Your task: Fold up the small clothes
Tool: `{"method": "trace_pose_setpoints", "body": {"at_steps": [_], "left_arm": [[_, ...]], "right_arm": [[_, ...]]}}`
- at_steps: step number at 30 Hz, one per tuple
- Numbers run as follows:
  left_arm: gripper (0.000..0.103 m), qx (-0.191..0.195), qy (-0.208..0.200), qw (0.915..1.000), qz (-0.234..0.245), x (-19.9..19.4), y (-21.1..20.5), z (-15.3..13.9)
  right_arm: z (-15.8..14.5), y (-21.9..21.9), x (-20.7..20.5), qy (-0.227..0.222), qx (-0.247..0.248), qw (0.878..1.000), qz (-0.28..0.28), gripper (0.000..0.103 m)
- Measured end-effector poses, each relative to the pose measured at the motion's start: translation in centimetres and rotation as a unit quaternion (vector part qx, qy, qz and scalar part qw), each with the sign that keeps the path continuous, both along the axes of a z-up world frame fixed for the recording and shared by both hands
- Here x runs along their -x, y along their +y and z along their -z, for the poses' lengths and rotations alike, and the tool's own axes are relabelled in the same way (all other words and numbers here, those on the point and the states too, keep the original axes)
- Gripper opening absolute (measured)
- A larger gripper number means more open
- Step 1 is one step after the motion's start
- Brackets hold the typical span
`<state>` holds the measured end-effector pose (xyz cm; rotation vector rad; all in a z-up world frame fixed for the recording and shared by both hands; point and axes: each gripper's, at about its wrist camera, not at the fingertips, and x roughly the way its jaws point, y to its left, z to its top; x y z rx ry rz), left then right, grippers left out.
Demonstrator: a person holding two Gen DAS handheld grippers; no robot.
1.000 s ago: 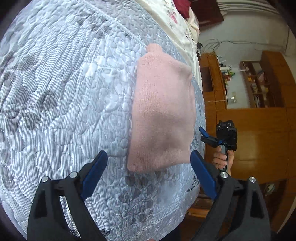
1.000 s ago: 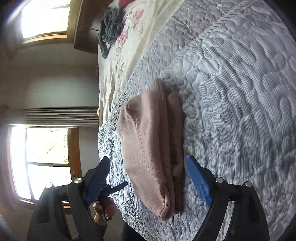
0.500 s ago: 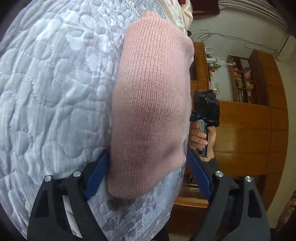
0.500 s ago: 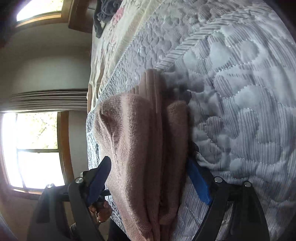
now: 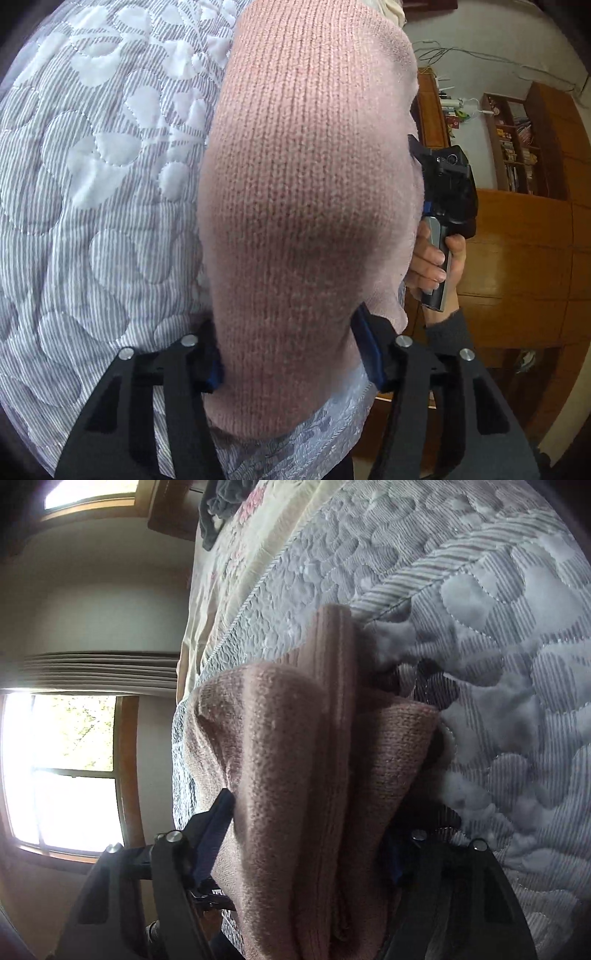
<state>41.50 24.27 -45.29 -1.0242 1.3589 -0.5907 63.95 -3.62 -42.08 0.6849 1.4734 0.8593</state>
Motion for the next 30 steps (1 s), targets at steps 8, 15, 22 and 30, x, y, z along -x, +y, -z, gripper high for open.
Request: {"method": "trace_pose_setpoints", "body": {"at_steps": [8,15,22,30], "left_arm": [[0.027,-0.034,-0.022,0.9992,0.003,-1.1,0.0,-2.4],[0.025,-0.052,-0.04,0.9978,0.007,-1.4,1.0,-5.8],[0.025,-0.065,-0.058,0.9962,0.002,1.5,3.8,-8.8],[0.025,-0.081,-0.053,0.995,-0.025,11.6,10.1,-10.1]], "right_arm": [[-0.7,-2.2,1.1,-0.012,-0.012,0.999,0.031,0.047],[-3.5,-2.2,2.6,-0.027,-0.019,0.999,0.036,0.045],[-6.1,0.6,6.5,-0.032,-0.037,0.999,0.021,0.044],[-5.4,7.3,15.4,-0.003,-0.068,0.998,-0.015,0.044]]}}
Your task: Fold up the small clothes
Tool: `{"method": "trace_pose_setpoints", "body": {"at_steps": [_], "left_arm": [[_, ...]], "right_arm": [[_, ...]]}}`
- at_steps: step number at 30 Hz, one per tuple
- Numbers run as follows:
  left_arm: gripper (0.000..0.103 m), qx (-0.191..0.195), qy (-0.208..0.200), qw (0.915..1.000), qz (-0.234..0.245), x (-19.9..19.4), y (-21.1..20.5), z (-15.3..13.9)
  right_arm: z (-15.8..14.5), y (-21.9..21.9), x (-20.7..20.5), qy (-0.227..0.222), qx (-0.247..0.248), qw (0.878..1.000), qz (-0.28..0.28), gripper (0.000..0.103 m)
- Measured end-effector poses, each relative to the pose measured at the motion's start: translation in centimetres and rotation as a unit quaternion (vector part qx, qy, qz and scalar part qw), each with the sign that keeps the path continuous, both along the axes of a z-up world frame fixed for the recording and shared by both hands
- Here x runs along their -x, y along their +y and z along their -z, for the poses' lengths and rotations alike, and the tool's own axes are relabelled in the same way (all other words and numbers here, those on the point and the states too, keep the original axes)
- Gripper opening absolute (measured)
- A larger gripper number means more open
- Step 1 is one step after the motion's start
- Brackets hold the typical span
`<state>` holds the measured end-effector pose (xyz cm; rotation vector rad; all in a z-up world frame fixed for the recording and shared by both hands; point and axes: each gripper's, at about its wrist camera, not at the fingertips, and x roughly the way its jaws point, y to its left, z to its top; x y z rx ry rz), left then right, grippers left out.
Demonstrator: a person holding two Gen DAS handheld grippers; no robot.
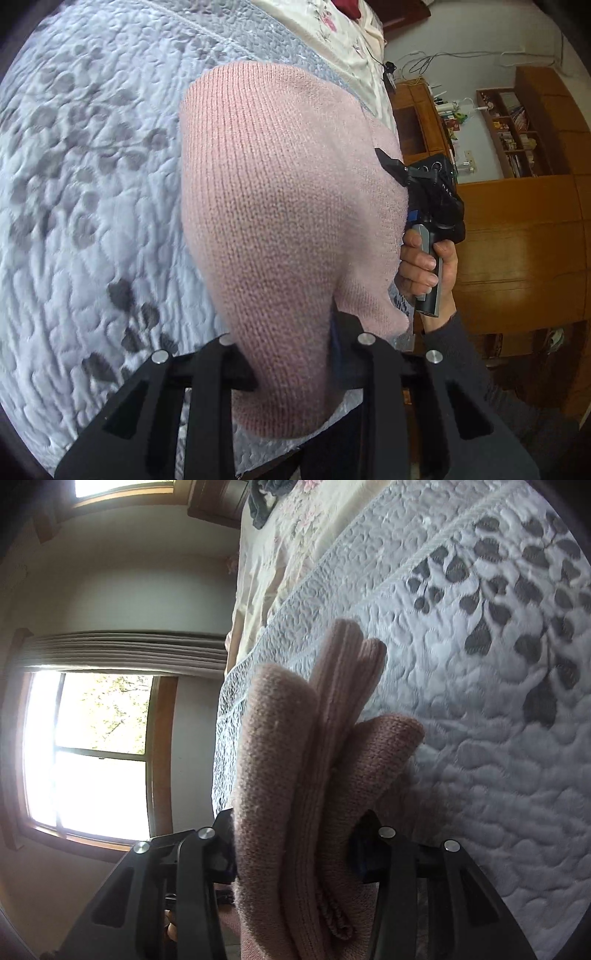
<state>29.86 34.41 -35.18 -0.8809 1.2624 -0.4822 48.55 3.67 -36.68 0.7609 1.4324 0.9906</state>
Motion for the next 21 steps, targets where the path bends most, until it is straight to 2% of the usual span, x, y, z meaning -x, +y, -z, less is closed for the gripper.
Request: {"method": "trace_pose_setpoints", "body": {"at_steps": [4,6,7,8,9,10,12,13,15,17,18,20,21], "left_arm": [[0.028,-0.017,0.029,0.9994,-0.008,5.0,2.2,2.7],[0.037,-0.039,0.063,0.9969,-0.024,6.6,3.2,5.0],[0.047,-0.037,0.084,0.9952,-0.034,7.1,3.8,6.0],[0.056,-0.033,0.095,0.9939,-0.047,7.6,4.3,6.4],[0.06,-0.04,0.092,0.993,-0.063,8.0,5.0,5.9],[0.065,-0.057,0.076,0.9923,-0.079,8.3,5.7,4.8],[0.067,-0.086,0.019,0.9898,-0.112,9.2,7.1,1.3],[0.067,-0.076,-0.02,0.9901,-0.116,9.8,7.4,-0.6],[0.067,-0.011,-0.082,0.9912,-0.103,10.4,7.2,-3.3],[0.066,0.054,-0.097,0.9912,-0.072,9.6,5.0,-3.9],[0.066,0.071,-0.09,0.9915,-0.061,9.1,4.0,-3.2],[0.06,0.082,-0.06,0.9939,-0.044,8.0,1.7,-0.9],[0.06,0.088,-0.036,0.9946,-0.04,7.5,1.0,0.9]], "right_arm": [[3.1,3.2,4.3,0.032,0.011,0.999,-0.033,0.046],[5.1,3.4,5.6,0.049,0.056,0.997,-0.034,0.056],[5.4,3.2,6.1,0.039,0.08,0.995,-0.033,0.061],[5.2,2.7,6.4,0.038,0.081,0.996,-0.027,0.062],[4.7,2.1,6.6,0.039,0.089,0.995,-0.018,0.064],[3.7,1.2,6.8,0.03,0.095,0.995,-0.002,0.072],[1.3,-0.8,7.4,-0.003,0.103,0.994,0.022,0.075],[0.2,-1.4,8.0,-0.021,0.117,0.992,0.028,0.074],[-1.5,-2.1,9.3,-0.049,0.122,0.991,0.032,0.07],[-1.7,-1.6,10.3,-0.054,0.124,0.991,0.019,0.059],[-1.3,-0.8,10.8,-0.049,0.133,0.99,0.008,0.054],[-0.8,1.4,11.7,-0.06,0.177,0.982,-0.022,0.021],[-0.8,1.9,12.1,-0.083,0.203,0.975,-0.03,0.019]]}}
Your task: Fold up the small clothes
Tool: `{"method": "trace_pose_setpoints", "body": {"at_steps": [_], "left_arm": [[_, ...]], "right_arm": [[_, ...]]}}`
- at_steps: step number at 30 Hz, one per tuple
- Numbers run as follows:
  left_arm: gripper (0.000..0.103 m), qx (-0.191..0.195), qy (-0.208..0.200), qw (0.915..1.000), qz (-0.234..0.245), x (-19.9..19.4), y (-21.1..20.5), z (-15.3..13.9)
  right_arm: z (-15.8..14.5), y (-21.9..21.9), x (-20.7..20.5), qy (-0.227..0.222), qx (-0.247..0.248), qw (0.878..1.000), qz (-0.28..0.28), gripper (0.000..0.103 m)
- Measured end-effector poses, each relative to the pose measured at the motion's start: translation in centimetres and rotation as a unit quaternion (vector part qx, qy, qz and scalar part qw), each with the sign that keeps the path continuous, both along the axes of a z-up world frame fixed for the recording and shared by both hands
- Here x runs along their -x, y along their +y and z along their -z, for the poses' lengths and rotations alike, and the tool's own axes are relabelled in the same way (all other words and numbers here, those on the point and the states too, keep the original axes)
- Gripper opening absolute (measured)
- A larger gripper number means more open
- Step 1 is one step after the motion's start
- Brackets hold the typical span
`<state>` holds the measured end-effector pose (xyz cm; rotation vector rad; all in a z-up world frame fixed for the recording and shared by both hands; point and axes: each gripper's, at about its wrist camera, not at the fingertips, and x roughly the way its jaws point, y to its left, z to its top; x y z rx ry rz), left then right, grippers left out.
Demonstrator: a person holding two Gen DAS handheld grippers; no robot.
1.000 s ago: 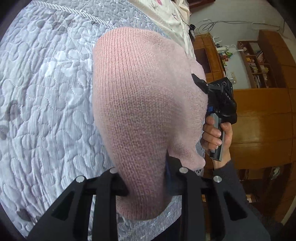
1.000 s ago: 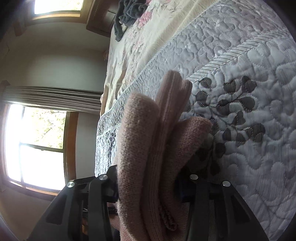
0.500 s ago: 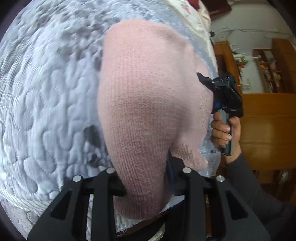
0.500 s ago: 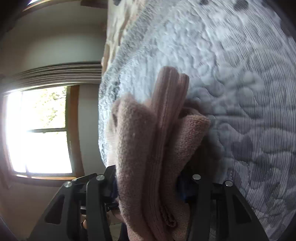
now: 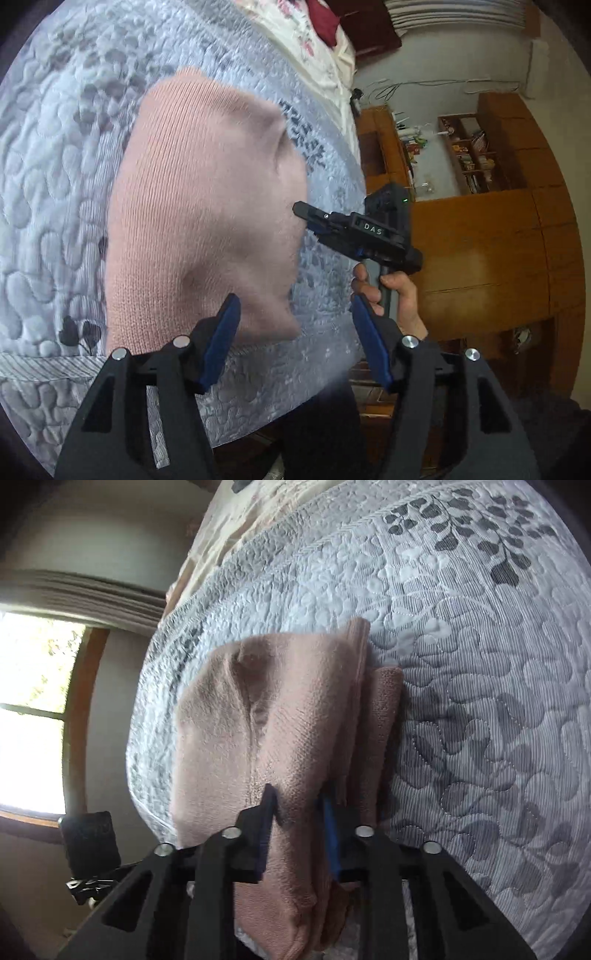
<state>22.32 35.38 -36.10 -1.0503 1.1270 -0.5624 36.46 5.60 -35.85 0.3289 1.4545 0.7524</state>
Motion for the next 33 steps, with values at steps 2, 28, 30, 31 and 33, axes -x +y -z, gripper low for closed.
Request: {"method": "trace_pose_setpoints", "body": {"at_steps": [2,28,30,31,33], "left_arm": [[0.056,0.005,0.048,0.9988,0.009,-0.2,-1.2,3.6],[0.037,-0.198,-0.055,0.9755,0.079,-7.9,1.3,-3.0],[0.03,-0.258,-0.026,0.9604,0.102,-7.5,-0.2,-0.7],[0.024,-0.263,-0.025,0.959,0.102,-7.4,-0.3,0.2],[0.019,-0.262,-0.018,0.9604,0.093,-7.4,0.1,0.3]], "right_arm": [[0.3,-0.8,-0.4,-0.001,0.007,1.0,0.02,0.013],[-3.6,2.9,1.7,-0.079,0.039,0.992,-0.088,0.006],[-1.7,3.1,2.6,-0.081,0.076,0.989,-0.1,0.001],[-1.0,2.6,2.7,-0.078,0.078,0.989,-0.095,0.0],[-1.3,1.4,2.4,-0.065,0.079,0.993,-0.062,0.0]]}}
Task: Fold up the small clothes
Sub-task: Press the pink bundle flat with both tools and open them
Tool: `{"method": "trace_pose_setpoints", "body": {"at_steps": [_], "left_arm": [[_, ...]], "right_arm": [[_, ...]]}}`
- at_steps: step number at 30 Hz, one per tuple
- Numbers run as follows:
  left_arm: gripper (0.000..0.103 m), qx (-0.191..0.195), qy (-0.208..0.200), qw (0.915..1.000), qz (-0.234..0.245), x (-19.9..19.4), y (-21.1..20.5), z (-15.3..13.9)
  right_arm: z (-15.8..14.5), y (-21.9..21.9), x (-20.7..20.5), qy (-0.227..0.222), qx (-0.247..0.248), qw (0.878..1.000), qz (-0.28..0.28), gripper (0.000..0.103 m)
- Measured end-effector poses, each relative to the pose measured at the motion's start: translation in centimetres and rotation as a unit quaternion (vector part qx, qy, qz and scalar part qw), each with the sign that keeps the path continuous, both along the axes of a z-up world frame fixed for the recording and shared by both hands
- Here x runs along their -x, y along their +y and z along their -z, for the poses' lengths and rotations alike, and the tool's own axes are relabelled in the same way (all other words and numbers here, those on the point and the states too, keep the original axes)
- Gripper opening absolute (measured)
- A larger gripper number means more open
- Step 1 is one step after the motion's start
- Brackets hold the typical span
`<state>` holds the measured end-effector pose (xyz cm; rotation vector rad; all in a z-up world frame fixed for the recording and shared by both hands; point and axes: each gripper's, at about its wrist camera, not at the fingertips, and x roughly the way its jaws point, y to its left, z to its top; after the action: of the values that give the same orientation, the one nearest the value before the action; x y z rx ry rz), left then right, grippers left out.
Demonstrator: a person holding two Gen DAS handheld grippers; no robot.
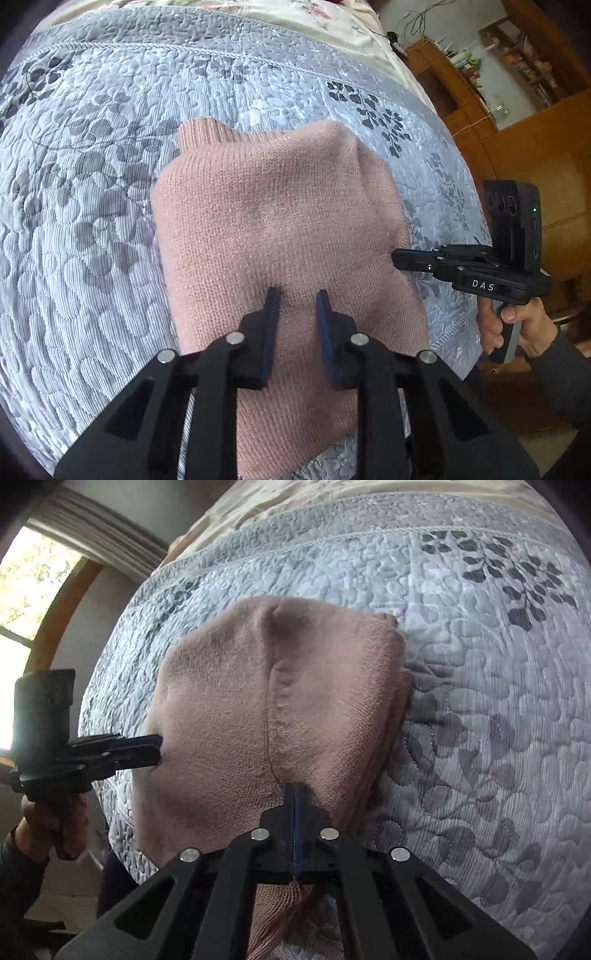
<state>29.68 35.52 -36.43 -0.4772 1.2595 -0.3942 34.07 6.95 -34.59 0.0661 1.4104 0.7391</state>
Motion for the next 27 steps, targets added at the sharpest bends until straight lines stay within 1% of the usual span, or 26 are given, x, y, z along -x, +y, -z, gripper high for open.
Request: {"method": "trace_pose_setpoints", "body": {"at_steps": [1,2,4,5,6,7,8,9,10,11,12,13,14,15,16,17,18,19,20,21,22,23,24,25,26,27], "left_arm": [[0.02,0.003,0.0,1.0,-0.006,0.1,0.3,-0.6],[0.025,0.011,-0.008,0.9998,-0.011,0.4,0.7,-1.7],[0.029,0.028,-0.031,0.999,-0.013,1.6,1.2,-3.7],[0.029,0.024,-0.036,0.9989,-0.015,2.1,1.3,-4.1],[0.029,0.014,-0.028,0.9993,-0.021,2.3,1.3,-3.7],[0.031,-0.004,-0.005,0.9995,-0.03,2.2,1.2,-2.5],[0.03,-0.015,0.013,0.9992,-0.034,2.1,0.9,-1.1],[0.03,-0.023,0.011,0.9992,-0.031,2.2,0.4,-0.3],[0.03,-0.026,0.008,0.9991,-0.031,2.2,0.1,-0.1],[0.03,-0.031,0.007,0.9988,-0.036,2.3,0.0,-0.6],[0.031,-0.03,0.001,0.9989,-0.038,2.6,-0.1,-1.4],[0.032,-0.017,-0.01,0.9993,-0.032,3.2,-0.1,-2.6],[0.032,-0.007,-0.023,0.9995,-0.022,4.2,-0.3,-3.9],[0.032,-0.009,-0.033,0.9993,-0.011,5.3,-0.5,-4.8],[0.032,-0.014,-0.035,0.9993,-0.005,6.5,-0.8,-5.3],[0.033,-0.012,-0.028,0.9995,-0.005,7.5,-1.1,-5.1],[0.035,-0.013,-0.014,0.9998,-0.004,8.3,-1.5,-4.2],[0.035,-0.029,0.0,0.9996,-0.004,8.8,-1.9,-2.9],[0.034,-0.046,0.019,0.9987,-0.01,9.1,-2.1,-1.2],[0.034,-0.054,0.041,0.9975,-0.017,9.3,-2.2,0.6],[0.034,-0.054,0.051,0.9969,-0.025,9.4,-2.3,1.7],[0.034,-0.051,0.049,0.9969,-0.034,9.5,-2.3,1.8],[0.036,-0.045,0.045,0.9972,-0.04,9.8,-2.3,1.3],[0.045,-0.035,0.035,0.9978,-0.043,10.0,-2.3,0.5],[0.053,-0.036,0.023,0.998,-0.047,10.6,-2.3,-0.5],[0.058,-0.051,0.013,0.9973,-0.052,11.2,-2.4,-1.4]], "right_arm": [[-0.9,-0.1,0.2,-0.008,0.002,1.0,0.001,0.0],[-2.1,0.0,0.8,-0.013,-0.004,1.0,-0.004,0.005],[-4.0,0.5,2.4,-0.019,-0.021,0.999,-0.023,0.006],[-4.2,1.0,3.3,-0.024,-0.017,0.999,-0.04,0.006],[-3.9,1.5,4.0,-0.029,-0.002,0.998,-0.054,0.006],[-2.8,1.8,4.4,-0.03,0.019,0.998,-0.057,0.006],[-1.6,1.8,4.6,-0.029,0.042,0.997,-0.054,0.0],[-0.4,1.6,4.7,-0.029,0.055,0.997,-0.052,0.0],[0.1,1.3,4.7,-0.023,0.055,0.997,-0.042,0.0],[-0.2,1.2,4.8,-0.021,0.052,0.998,-0.031,0.0],[-1.1,1.2,5.3,-0.027,0.052,0.998,-0.032,0.0],[-2.1,1.3,5.8,-0.034,0.049,0.998,-0.035,0.004],[-3.2,1.2,6.6,-0.042,0.044,0.997,-0.038,0.005],[-4.1,1.3,7.5,-0.049,0.04,0.997,-0.045,0.005],[-4.8,1.5,8.6,-0.06,0.043,0.996,-0.055,0.005],[-5.0,1.8,9.4,-0.066,0.046,0.995,-0.063,0.005],[-4.7,2.0,10.1,-0.064,0.045,0.995,-0.066,0.005],[-4.0,2.3,10.5,-0.062,0.053,0.994,-0.068,0.005],[-3.0,2.6,10.7,-0.061,0.071,0.993,-0.07,0.006],[-1.6,2.9,10.9,-0.054,0.092,0.992,-0.072,0.006],[-0.5,2.9,11.0,-0.052,0.11,0.99,-0.074,0.003],[-0.2,2.8,11.2,-0.055,0.115,0.989,-0.071,0.002],[-0.7,2.7,11.4,-0.058,0.114,0.989,-0.068,0.002],[-1.5,2.6,11.7,-0.063,0.108,0.99,-0.067,0.007],[-2.6,2.6,12.3,-0.074,0.106,0.989,-0.069,0.007],[-3.6,2.5,12.9,-0.086,0.106,0.988,-0.072,0.008]]}}
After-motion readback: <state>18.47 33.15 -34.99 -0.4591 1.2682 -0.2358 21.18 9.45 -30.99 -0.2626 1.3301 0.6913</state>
